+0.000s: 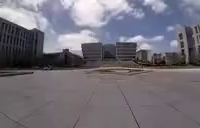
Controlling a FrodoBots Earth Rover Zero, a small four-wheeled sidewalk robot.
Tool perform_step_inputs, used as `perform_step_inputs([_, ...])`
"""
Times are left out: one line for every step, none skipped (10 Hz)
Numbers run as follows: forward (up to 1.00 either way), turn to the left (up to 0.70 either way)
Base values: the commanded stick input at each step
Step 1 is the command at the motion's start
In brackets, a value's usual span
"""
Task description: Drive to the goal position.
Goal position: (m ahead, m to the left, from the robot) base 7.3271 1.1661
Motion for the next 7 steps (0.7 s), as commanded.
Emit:
perform_step_inputs([1.0, 0.03])
perform_step_inputs([1.0, 0.11])
perform_step_inputs([1.0, 0.2])
perform_step_inputs([1.0, 0.19])
perform_step_inputs([1.0, 0.14])
perform_step_inputs([1.0, 0.1])
perform_step_inputs([1.0, 0.05])
